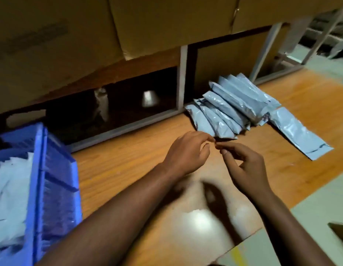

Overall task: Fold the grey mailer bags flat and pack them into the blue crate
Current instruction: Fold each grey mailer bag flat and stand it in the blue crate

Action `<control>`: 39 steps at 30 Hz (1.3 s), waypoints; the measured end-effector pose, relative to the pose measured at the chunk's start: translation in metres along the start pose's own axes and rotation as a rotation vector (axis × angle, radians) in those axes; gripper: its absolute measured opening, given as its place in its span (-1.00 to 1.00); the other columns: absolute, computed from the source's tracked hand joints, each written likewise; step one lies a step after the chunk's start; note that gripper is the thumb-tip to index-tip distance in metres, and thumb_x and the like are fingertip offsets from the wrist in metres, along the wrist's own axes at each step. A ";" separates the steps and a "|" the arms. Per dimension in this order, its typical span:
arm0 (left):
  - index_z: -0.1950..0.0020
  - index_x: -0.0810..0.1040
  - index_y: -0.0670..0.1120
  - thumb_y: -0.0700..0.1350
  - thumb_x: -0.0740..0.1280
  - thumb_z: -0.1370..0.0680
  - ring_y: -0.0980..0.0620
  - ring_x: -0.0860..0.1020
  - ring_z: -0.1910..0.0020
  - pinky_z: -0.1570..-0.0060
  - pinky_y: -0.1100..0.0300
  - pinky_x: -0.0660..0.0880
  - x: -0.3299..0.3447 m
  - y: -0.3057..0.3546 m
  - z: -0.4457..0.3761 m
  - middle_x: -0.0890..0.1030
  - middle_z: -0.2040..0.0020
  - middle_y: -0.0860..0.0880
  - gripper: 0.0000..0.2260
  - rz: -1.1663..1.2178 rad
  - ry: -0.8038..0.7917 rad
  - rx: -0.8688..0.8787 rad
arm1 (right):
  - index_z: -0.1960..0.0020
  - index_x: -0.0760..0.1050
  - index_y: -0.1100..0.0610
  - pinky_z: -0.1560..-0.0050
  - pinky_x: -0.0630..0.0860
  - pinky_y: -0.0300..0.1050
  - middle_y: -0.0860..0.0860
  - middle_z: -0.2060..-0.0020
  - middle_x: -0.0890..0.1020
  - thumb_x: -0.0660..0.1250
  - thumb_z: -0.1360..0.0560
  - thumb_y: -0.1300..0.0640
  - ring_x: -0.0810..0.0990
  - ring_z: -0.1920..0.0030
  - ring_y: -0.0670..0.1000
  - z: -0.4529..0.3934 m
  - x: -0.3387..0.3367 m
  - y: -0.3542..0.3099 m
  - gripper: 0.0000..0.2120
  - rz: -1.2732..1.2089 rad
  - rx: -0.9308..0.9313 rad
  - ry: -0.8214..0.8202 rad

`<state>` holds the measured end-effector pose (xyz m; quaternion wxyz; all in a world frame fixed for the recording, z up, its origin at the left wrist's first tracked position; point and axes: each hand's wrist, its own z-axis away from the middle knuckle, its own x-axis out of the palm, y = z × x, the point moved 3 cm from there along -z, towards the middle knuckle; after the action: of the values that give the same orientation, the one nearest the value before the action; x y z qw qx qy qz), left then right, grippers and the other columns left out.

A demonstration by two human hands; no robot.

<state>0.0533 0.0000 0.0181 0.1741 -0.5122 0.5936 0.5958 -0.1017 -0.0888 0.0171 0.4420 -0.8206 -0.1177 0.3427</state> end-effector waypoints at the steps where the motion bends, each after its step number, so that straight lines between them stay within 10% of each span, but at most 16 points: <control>1: -0.22 0.61 0.03 -0.07 0.30 -0.59 0.02 0.53 -0.22 -0.18 0.04 0.47 0.027 0.013 -0.019 0.64 -0.18 0.07 -0.78 0.015 -0.028 0.002 | -0.13 0.70 0.07 -0.03 0.57 -0.28 -0.17 -0.01 0.73 0.37 -0.58 0.33 0.68 -0.01 -0.15 -0.005 -0.017 0.026 -0.76 0.009 0.053 0.030; 12: -0.42 0.49 0.07 -0.08 0.24 -0.63 0.05 0.47 -0.34 -0.27 0.06 0.47 0.205 0.104 -0.132 0.56 -0.37 0.08 -0.65 0.068 -0.315 -0.068 | -0.30 0.62 -0.02 -0.25 0.49 -0.01 -0.06 -0.25 0.67 0.39 -0.56 0.08 0.61 -0.27 0.06 -0.067 -0.163 0.239 -0.69 0.416 0.416 0.297; 16: -0.42 0.48 0.07 -0.07 0.23 -0.65 0.07 0.49 -0.32 -0.27 0.09 0.46 0.223 0.122 -0.148 0.55 -0.38 0.09 -0.67 0.038 -0.362 -0.020 | -0.60 0.21 -0.02 -0.49 0.11 0.39 0.08 -0.57 0.28 0.42 -0.48 -0.30 0.19 -0.58 0.23 -0.108 -0.180 0.309 -0.18 0.729 0.584 0.004; 19: -0.41 0.48 0.10 -0.04 0.22 -0.65 0.09 0.48 -0.33 -0.26 0.09 0.46 0.233 0.127 -0.152 0.54 -0.37 0.11 -0.68 0.062 -0.367 -0.030 | -0.58 0.19 -0.03 -0.49 0.03 0.48 0.06 -0.51 0.37 0.33 -0.48 -0.38 0.26 -0.53 0.20 -0.116 -0.182 0.333 -0.18 0.742 0.626 -0.075; 27: -0.38 0.50 0.11 -0.06 0.24 -0.66 0.16 0.40 -0.37 -0.31 0.11 0.41 0.223 0.115 -0.122 0.54 -0.35 0.16 -0.71 0.108 -0.314 -0.002 | -0.45 0.35 -0.04 -0.51 0.04 0.40 -0.04 -0.28 0.57 0.30 -0.51 -0.32 0.45 -0.38 0.11 -0.032 -0.178 0.293 -0.38 0.706 0.463 0.007; 39: -0.44 0.48 0.04 -0.07 0.25 -0.66 0.10 0.29 -0.53 -0.60 -0.11 0.05 0.116 0.001 0.035 0.39 -0.53 0.08 -0.67 0.054 0.042 -0.318 | -0.57 0.25 0.05 -0.57 0.04 0.31 0.00 -0.47 0.42 0.27 -0.58 -0.26 0.31 -0.51 0.11 0.045 -0.004 0.155 -0.32 0.506 -0.124 -0.578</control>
<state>-0.0099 -0.0161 -0.0838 0.0622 -0.5296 0.5089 0.6757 -0.1517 -0.1521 -0.1228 0.2419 -0.7183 -0.0519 0.6503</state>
